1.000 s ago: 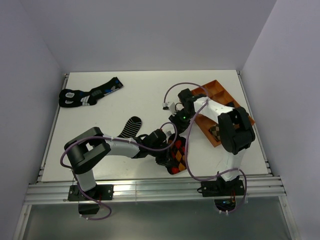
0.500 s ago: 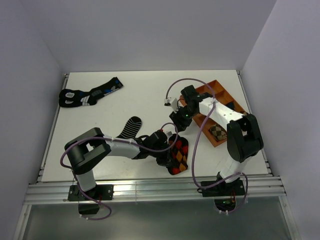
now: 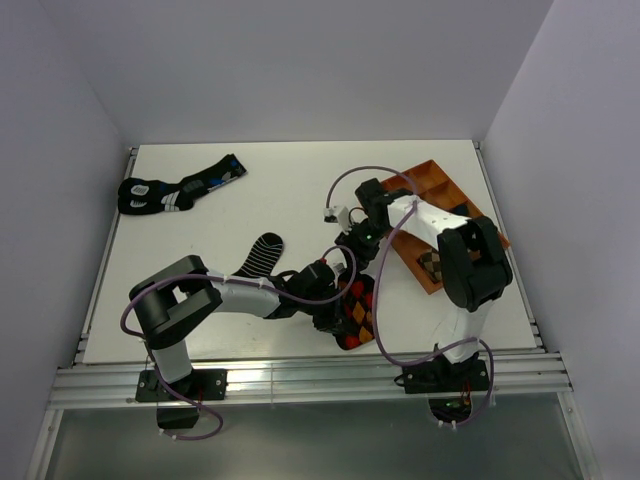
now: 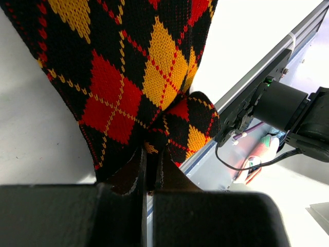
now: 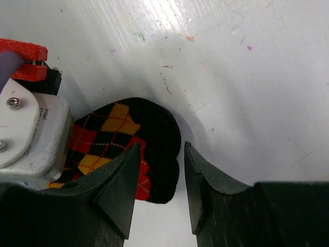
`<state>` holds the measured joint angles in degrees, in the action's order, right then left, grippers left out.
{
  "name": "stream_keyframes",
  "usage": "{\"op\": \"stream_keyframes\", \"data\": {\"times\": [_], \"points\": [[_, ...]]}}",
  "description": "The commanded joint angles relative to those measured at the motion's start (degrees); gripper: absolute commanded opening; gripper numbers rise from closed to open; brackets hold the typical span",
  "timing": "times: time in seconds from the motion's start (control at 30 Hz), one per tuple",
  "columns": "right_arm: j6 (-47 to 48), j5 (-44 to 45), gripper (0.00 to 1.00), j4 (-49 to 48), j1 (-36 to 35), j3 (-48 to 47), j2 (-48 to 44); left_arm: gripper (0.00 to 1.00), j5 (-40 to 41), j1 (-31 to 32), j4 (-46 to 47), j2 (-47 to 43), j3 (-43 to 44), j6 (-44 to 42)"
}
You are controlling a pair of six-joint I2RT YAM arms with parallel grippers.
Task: Roll the socks
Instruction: Roll the sock at the center of the board.
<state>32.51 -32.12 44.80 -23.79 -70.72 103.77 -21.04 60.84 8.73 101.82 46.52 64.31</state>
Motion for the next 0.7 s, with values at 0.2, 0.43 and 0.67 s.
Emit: {"op": "stream_keyframes", "data": {"times": [0.2, 0.43, 0.67], "points": [[0.3, -0.2, 0.42, -1.7, -1.4, -0.2, 1.9, 0.0, 3.5, 1.0, -4.7, 1.9, -1.3, -0.5], [-0.7, 0.8, 0.2, -2.3, -1.4, -0.2, -2.3, 0.0, 3.5, 1.0, -4.0, 2.1, -1.7, 0.0], [-3.1, 3.9, 0.17, -0.1, -1.3, -1.0, -7.7, 0.0, 4.0, 1.1, -3.7, 1.5, -2.0, 0.2]]}}
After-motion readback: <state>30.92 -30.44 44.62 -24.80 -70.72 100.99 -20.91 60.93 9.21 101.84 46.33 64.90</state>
